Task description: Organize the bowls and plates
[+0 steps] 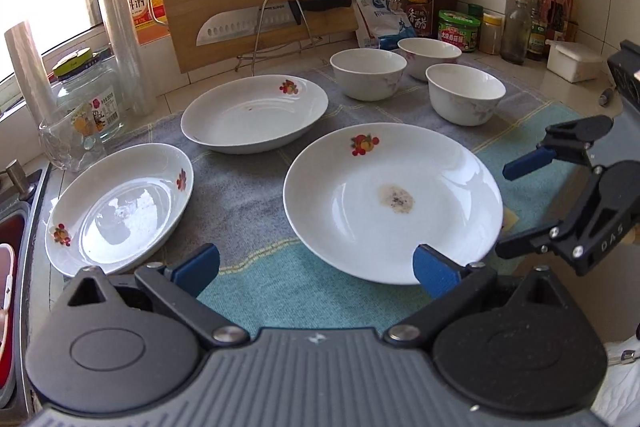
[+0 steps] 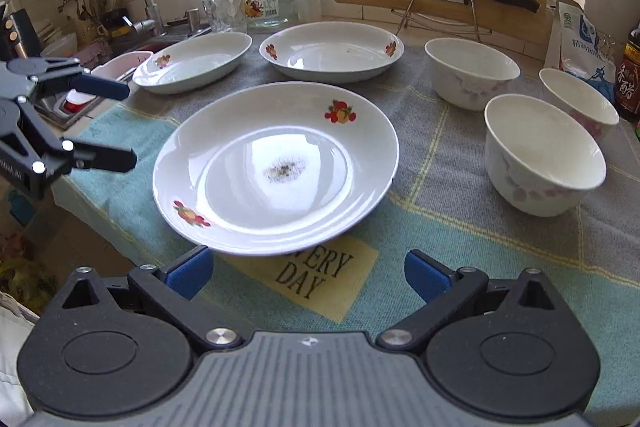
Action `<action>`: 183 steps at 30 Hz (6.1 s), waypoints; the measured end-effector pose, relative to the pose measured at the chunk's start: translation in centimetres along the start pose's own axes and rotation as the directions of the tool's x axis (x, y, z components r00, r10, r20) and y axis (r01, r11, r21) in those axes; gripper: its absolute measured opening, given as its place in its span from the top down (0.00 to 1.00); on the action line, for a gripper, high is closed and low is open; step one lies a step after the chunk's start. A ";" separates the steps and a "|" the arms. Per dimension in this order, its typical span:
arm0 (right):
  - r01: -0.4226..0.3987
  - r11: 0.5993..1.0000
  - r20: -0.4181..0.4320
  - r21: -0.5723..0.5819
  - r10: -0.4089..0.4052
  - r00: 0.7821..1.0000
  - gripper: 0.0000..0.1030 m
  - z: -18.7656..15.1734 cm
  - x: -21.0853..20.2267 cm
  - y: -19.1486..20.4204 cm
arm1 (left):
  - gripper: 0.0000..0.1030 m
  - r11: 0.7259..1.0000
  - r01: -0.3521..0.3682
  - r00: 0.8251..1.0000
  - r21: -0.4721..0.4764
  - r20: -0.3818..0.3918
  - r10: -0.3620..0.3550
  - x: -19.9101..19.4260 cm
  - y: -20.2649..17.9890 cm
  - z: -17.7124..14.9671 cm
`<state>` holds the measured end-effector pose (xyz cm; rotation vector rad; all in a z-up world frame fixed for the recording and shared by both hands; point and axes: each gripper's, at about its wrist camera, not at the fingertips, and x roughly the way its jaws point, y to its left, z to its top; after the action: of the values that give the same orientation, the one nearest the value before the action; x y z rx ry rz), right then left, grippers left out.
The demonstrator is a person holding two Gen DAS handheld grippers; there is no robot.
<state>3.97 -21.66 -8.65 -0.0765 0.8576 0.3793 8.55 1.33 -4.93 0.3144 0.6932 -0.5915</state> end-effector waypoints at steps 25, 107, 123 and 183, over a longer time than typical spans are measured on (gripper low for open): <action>0.019 0.993 0.165 -0.117 0.000 0.986 0.00 -2.1 1.8 1.0 | 0.01 0.949 0.313 0.906 -0.040 -0.289 -0.310 12.0 2.4 6.5; -0.176 0.905 0.043 -0.387 0.208 0.977 0.00 12.9 9.2 8.8 | 0.08 0.905 0.379 0.844 -0.193 -0.328 -0.424 9.7 19.8 7.9; -0.202 0.905 -0.011 -0.374 0.213 0.977 0.00 16.5 12.7 11.3 | 0.08 0.905 0.363 0.860 -0.221 -0.295 -0.417 10.5 25.2 6.6; -0.306 0.860 -0.038 -0.408 0.319 0.947 0.00 18.0 14.5 10.0 | 0.07 0.976 0.101 0.927 -0.192 -0.337 -0.163 9.6 26.1 6.5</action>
<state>22.00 -4.15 -6.92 -0.3228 0.7478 0.8653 33.58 15.17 -4.61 0.2144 1.1124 -0.6055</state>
